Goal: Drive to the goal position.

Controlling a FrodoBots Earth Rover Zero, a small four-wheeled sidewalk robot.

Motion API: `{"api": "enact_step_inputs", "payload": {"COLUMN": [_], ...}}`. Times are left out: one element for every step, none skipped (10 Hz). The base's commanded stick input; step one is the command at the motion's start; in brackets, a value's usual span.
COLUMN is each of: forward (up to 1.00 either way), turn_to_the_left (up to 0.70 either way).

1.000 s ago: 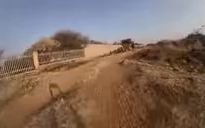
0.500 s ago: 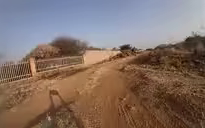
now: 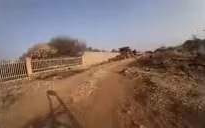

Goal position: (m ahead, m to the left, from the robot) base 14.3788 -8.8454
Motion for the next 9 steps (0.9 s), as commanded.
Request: {"api": "enact_step_inputs", "payload": {"forward": [0.7, 0.7, 0.7, 0.7, 0.7, 0.7, 0.7, 0.7, 0.7], "turn_to_the_left": [0.0, 0.0, 0.0, 0.0, 0.0, 0.0, 0.0, 0.0, 0.0]}}
